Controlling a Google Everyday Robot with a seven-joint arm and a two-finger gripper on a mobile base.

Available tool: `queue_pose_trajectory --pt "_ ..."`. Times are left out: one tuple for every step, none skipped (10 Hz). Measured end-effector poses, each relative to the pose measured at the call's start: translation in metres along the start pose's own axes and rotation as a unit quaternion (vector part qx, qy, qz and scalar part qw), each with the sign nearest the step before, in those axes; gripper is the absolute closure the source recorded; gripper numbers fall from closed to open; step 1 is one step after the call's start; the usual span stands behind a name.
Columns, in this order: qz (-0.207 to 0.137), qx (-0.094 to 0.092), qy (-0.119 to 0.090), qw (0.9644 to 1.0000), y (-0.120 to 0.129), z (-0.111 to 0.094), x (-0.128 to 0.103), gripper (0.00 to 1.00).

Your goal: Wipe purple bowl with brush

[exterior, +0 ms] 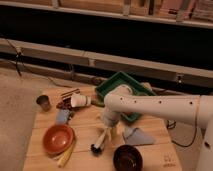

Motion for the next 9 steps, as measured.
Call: queue_pose_trajectory --pt "0.001 -0.001 -0.001 1.0 0.005 -0.002 0.006 0.2" --pt "0.0 -0.003 -0.005 1.0 0.012 -0.003 0.016 0.2" --pt "-0.004 -0.003 -0.009 0.9999 0.013 -0.002 0.023 0.2" --pt "-0.007 -0.004 -0.014 0.9999 0.016 -0.001 0.036 0.2" --pt "-0.007 -0.004 -0.017 0.9998 0.018 -0.001 0.046 0.2" --pt "-0.012 -0.005 -0.02 0.9997 0.017 0.002 0.052 0.2" --pt "-0.017 -0.006 -0.023 0.9996 0.015 0.005 0.058 0.2" --pt "-0.023 -0.007 -0.025 0.9994 0.012 0.008 0.064 0.2" --pt "-0.027 -0.009 -0.026 0.9993 0.011 0.011 0.068 0.2"
